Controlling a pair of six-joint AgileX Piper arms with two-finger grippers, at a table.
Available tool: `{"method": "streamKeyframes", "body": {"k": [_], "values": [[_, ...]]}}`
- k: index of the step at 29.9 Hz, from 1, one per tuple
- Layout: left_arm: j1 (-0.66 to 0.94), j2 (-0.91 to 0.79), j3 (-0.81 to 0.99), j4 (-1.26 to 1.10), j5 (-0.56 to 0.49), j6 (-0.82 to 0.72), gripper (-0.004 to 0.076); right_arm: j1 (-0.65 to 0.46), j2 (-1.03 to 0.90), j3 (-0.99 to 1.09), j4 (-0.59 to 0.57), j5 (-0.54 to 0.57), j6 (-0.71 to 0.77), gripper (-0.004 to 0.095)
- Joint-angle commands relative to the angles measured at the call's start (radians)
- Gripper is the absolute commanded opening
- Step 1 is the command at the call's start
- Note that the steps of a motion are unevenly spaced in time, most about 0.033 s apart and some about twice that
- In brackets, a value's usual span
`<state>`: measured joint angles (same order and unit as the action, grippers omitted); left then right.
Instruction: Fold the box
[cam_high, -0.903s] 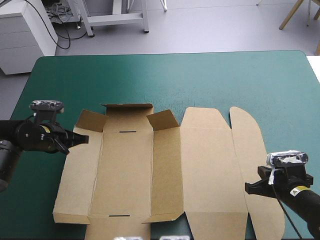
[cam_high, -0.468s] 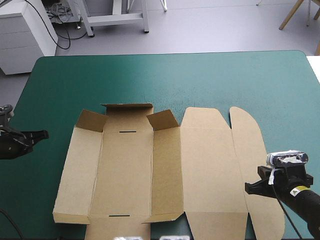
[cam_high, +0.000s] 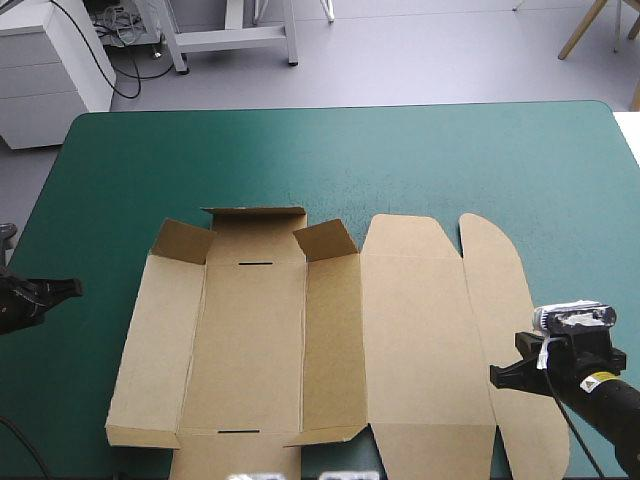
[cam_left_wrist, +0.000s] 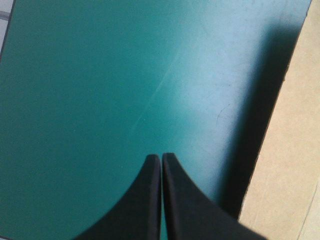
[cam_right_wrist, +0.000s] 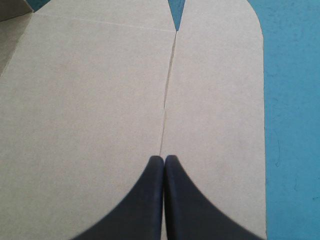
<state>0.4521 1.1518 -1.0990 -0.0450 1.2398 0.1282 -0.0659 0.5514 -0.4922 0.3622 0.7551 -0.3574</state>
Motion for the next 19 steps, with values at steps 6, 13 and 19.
{"method": "streamKeyframes", "body": {"k": [6, 13, 19], "values": [[0.001, -0.018, -0.031, -0.002, 0.026, 0.056, 0.0146, -0.005, 0.003, -0.027, 0.021, -0.061, -0.005, -0.0019], [0.001, -0.018, -0.029, 0.015, 0.010, 0.043, 0.0573, -0.005, 0.003, -0.027, 0.021, -0.061, -0.005, -0.0019], [0.001, -0.018, 0.009, -0.004, 0.008, -0.015, 0.0587, -0.005, 0.003, -0.027, 0.021, -0.061, -0.005, -0.0019]]}}
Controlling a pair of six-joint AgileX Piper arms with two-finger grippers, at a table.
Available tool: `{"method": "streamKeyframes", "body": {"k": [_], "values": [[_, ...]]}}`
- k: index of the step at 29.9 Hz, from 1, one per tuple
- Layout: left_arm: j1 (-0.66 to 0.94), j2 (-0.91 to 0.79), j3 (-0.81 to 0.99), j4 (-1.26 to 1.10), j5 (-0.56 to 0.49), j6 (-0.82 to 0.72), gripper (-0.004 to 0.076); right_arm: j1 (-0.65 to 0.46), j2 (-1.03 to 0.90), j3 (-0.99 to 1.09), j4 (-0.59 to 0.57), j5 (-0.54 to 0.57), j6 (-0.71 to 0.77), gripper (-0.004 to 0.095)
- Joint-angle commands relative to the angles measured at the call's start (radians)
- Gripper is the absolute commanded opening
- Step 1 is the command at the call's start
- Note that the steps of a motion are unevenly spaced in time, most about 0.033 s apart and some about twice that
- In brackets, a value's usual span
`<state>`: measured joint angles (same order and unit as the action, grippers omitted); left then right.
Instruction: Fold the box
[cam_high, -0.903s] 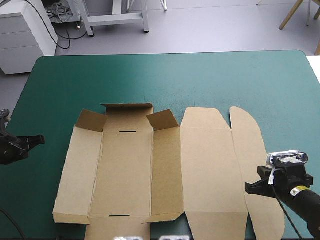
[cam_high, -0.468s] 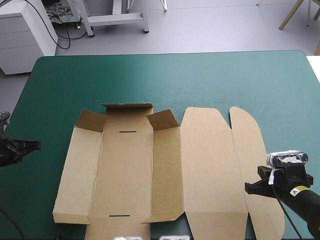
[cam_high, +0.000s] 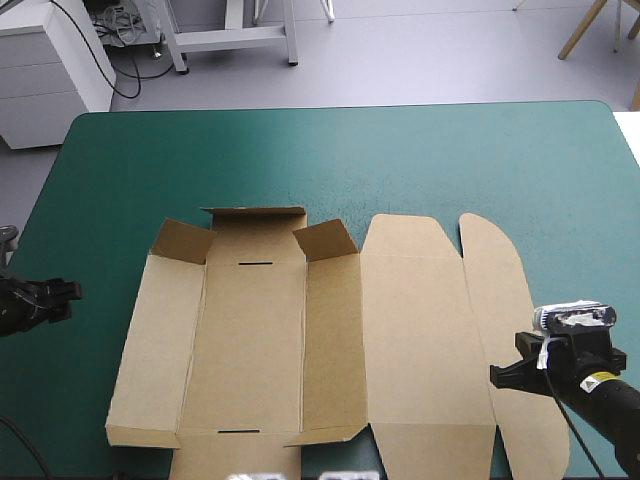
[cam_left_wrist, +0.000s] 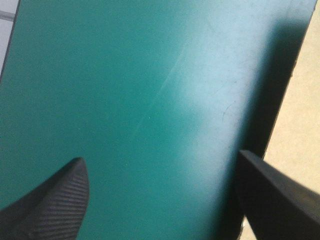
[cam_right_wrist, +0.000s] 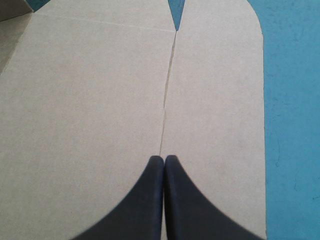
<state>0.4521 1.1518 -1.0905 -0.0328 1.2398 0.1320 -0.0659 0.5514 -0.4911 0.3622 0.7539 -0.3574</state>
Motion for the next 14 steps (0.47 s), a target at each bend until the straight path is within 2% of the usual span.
{"method": "streamKeyframes", "body": {"k": [1, 6, 14], "values": [[0.001, -0.018, 0.017, -0.025, -0.001, -0.023, 0.0586, -0.005, 0.003, -0.028, 0.021, -0.060, -0.005, -0.0020], [0.001, -0.018, 0.122, -0.107, -0.017, -0.012, 0.0580, -0.005, 0.003, -0.028, 0.021, -0.060, -0.005, -0.0019], [0.001, -0.018, 0.281, -0.335, -0.088, 0.184, 0.0547, -0.005, 0.003, -0.028, 0.021, -0.060, -0.005, -0.0019]]}}
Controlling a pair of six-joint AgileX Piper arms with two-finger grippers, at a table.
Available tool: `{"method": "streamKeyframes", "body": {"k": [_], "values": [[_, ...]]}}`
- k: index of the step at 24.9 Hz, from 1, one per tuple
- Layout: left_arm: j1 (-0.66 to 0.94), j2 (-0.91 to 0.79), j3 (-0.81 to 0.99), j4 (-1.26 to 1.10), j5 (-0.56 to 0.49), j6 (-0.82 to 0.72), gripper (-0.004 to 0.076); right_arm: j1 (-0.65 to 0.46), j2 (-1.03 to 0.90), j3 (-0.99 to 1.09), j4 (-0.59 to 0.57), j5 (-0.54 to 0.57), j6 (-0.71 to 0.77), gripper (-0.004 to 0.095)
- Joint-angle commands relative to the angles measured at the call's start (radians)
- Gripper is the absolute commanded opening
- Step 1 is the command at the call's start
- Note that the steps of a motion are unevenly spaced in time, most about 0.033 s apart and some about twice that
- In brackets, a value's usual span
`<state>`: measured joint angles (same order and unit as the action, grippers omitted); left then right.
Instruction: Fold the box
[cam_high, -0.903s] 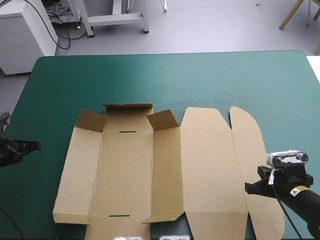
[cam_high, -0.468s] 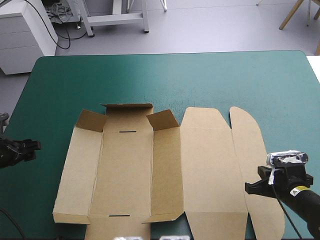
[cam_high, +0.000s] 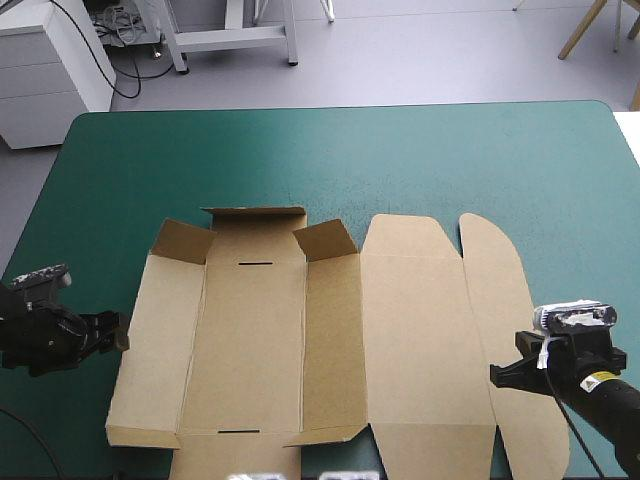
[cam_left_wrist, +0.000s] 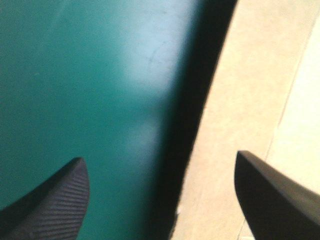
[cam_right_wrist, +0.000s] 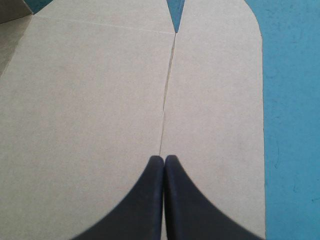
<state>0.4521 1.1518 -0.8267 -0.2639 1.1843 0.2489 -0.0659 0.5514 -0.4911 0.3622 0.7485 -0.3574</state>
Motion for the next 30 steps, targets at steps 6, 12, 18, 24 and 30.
{"method": "streamKeyframes", "body": {"k": [6, 12, 18, 24, 30], "values": [[0.001, -0.018, 0.112, -0.160, -0.032, 0.148, 0.0535, -0.005, 0.003, -0.028, 0.021, -0.055, -0.005, -0.0019], [0.001, -0.018, 0.199, -0.232, -0.018, 0.195, 0.0535, -0.005, 0.003, -0.028, 0.021, -0.055, -0.005, -0.0019], [0.001, -0.018, 0.287, -0.411, 0.034, 0.310, 0.0535, -0.001, 0.003, -0.028, 0.021, -0.055, -0.005, -0.0019], [0.001, -0.018, 0.291, -0.400, 0.068, 0.312, 0.0510, -0.001, 0.003, -0.028, 0.021, -0.055, -0.005, -0.0019], [0.001, -0.018, 0.291, -0.352, 0.067, 0.324, -0.0006, -0.001, 0.003, -0.028, 0.021, -0.055, -0.005, -0.0019]]}}
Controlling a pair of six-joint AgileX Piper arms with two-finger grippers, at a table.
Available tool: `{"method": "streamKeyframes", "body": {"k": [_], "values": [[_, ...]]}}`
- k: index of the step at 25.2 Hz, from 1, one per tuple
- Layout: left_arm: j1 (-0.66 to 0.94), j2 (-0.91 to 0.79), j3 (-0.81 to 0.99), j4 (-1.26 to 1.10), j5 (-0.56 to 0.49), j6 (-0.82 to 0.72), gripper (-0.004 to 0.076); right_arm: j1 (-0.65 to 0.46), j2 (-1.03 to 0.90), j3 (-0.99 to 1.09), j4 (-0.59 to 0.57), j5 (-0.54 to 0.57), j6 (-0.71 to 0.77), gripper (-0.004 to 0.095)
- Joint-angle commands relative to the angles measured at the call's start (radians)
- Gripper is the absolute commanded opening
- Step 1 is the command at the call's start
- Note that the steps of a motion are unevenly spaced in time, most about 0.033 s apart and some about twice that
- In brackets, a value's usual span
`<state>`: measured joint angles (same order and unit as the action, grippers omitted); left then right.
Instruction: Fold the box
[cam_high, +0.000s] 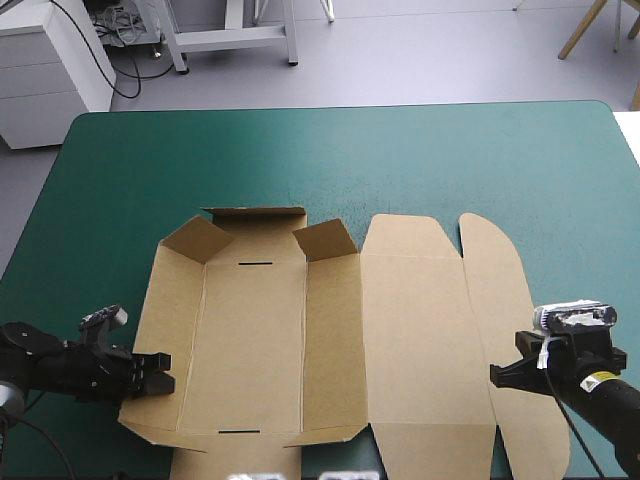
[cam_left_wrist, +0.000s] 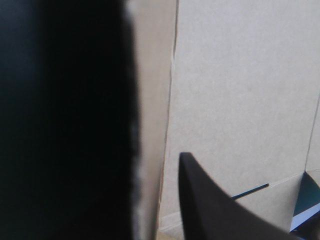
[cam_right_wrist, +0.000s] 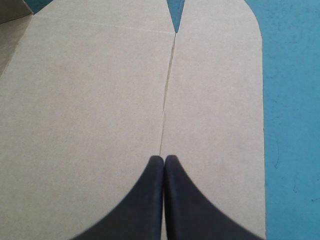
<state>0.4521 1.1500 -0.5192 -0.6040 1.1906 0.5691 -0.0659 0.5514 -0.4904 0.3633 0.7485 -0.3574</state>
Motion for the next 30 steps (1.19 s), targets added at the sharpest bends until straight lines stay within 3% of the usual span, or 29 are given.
{"method": "streamKeyframes", "body": {"k": [1, 7, 10, 15, 21, 30], "values": [[0.001, -0.016, -0.016, -0.005, 0.061, -0.001, -0.0008, -0.001, 0.003, -0.028, 0.020, -0.055, -0.005, -0.0019], [-0.012, -0.016, -0.051, 0.010, 0.047, -0.010, -0.0010, -0.001, 0.003, -0.028, 0.020, -0.055, -0.005, -0.0019], [-0.116, -0.016, -0.158, 0.084, 0.049, -0.026, -0.0010, -0.001, 0.003, -0.028, 0.020, -0.055, -0.005, -0.0019], [-0.355, 0.007, -0.422, 0.263, -0.083, -0.127, -0.0010, -0.001, 0.003, -0.028, 0.020, -0.055, -0.005, -0.0019], [-0.596, 0.136, -0.643, 0.512, -0.154, -0.134, -0.0010, -0.001, 0.003, -0.028, 0.020, -0.055, -0.005, -0.0019], [-0.934, 0.303, -0.812, 0.983, -0.400, -0.132, -0.0010, -0.001, 0.003, -0.028, 0.020, -0.055, -0.005, -0.0019]]}}
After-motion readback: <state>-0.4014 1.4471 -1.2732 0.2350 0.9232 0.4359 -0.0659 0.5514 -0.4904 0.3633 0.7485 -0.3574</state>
